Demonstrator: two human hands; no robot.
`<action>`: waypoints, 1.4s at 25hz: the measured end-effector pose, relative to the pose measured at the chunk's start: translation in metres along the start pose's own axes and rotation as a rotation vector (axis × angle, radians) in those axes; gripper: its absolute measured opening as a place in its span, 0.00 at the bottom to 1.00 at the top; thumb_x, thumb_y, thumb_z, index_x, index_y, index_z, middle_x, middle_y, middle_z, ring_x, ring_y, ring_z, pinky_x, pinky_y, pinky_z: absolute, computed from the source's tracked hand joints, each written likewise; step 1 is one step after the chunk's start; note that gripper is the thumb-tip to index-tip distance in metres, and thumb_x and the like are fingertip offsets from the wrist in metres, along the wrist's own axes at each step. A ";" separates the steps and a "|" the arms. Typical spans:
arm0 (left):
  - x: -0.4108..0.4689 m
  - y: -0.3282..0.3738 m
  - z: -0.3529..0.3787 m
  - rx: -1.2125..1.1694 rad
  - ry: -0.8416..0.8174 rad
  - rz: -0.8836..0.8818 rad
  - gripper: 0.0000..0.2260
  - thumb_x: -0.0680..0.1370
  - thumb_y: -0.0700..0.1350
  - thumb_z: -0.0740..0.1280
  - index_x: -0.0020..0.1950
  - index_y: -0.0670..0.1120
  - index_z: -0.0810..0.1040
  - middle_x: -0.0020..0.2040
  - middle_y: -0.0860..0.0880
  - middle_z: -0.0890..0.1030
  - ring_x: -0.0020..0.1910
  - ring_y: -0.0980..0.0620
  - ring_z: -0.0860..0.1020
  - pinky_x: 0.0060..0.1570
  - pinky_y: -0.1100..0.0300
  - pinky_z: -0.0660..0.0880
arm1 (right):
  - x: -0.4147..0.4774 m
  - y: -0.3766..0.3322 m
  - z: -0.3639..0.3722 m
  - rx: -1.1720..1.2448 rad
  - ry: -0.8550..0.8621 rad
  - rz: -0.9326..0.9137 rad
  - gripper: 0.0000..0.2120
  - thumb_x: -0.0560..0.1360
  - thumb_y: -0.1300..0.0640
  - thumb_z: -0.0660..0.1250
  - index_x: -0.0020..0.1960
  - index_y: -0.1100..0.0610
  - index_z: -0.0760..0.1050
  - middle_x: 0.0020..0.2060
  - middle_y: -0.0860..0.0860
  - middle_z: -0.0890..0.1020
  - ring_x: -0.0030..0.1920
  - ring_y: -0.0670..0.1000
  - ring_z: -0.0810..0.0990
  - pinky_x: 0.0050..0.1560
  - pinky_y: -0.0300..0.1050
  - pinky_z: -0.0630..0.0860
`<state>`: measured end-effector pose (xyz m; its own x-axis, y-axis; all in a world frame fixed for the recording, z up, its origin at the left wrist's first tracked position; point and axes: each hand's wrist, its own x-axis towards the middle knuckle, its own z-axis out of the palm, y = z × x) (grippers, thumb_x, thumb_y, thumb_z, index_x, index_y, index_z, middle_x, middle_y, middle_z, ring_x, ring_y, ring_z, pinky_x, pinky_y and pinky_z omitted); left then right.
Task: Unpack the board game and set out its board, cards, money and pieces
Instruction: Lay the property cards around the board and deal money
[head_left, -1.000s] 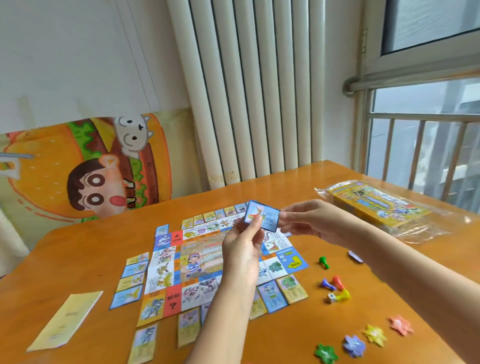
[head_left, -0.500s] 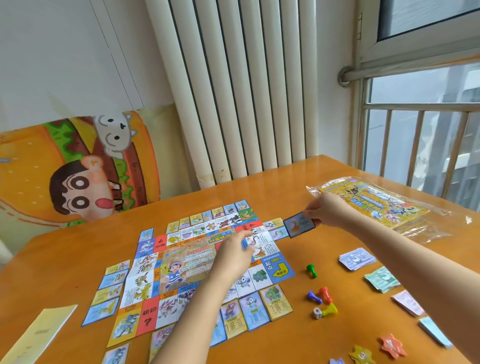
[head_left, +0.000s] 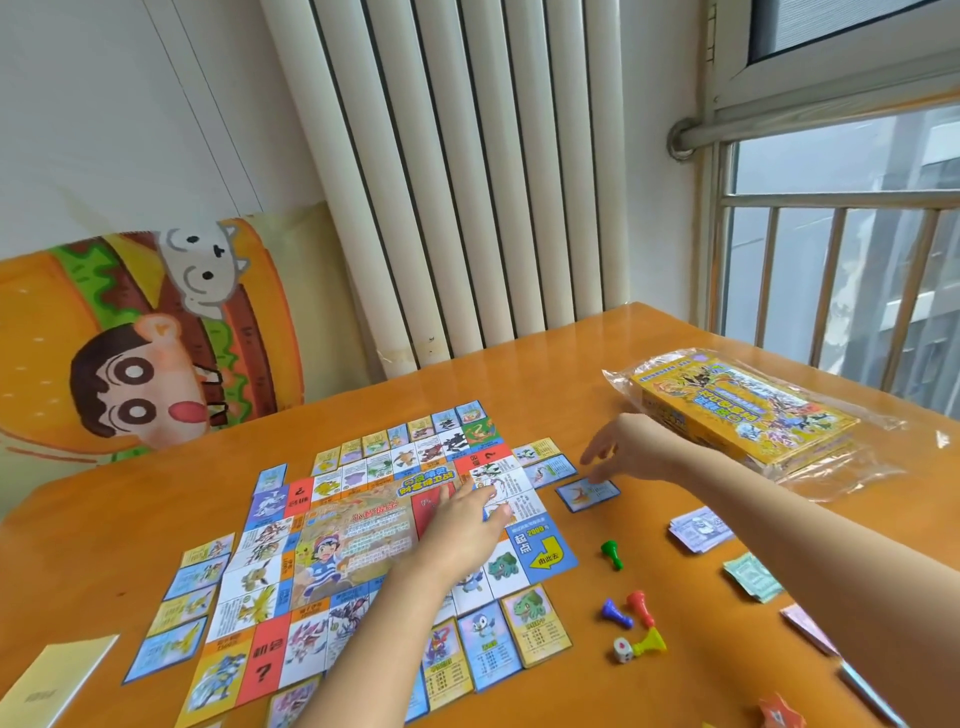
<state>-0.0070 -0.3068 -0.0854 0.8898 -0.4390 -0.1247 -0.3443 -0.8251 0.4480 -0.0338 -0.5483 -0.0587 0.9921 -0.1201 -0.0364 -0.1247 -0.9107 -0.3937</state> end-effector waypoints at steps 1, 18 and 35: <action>0.001 -0.002 0.000 0.015 -0.006 -0.011 0.24 0.82 0.56 0.54 0.76 0.50 0.59 0.78 0.47 0.51 0.77 0.43 0.41 0.73 0.48 0.45 | -0.002 0.001 -0.001 0.000 -0.050 -0.046 0.15 0.69 0.49 0.75 0.55 0.48 0.82 0.54 0.50 0.80 0.53 0.50 0.77 0.50 0.43 0.74; 0.004 -0.013 0.000 -0.012 0.016 -0.006 0.20 0.82 0.54 0.56 0.72 0.50 0.67 0.69 0.49 0.70 0.67 0.48 0.69 0.66 0.51 0.66 | -0.003 -0.025 0.019 -0.309 -0.070 -0.199 0.18 0.74 0.43 0.67 0.63 0.41 0.76 0.56 0.49 0.71 0.54 0.50 0.62 0.51 0.45 0.58; -0.060 0.046 -0.003 -0.135 0.014 0.343 0.10 0.75 0.40 0.67 0.52 0.52 0.80 0.50 0.54 0.81 0.47 0.56 0.78 0.48 0.64 0.75 | -0.090 -0.026 -0.006 -0.247 -0.286 -0.262 0.33 0.70 0.72 0.55 0.66 0.43 0.73 0.64 0.48 0.76 0.62 0.49 0.75 0.62 0.47 0.73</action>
<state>-0.0755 -0.3180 -0.0548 0.7336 -0.6765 0.0649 -0.5818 -0.5758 0.5745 -0.1197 -0.5164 -0.0395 0.9503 0.2094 -0.2305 0.1659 -0.9668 -0.1943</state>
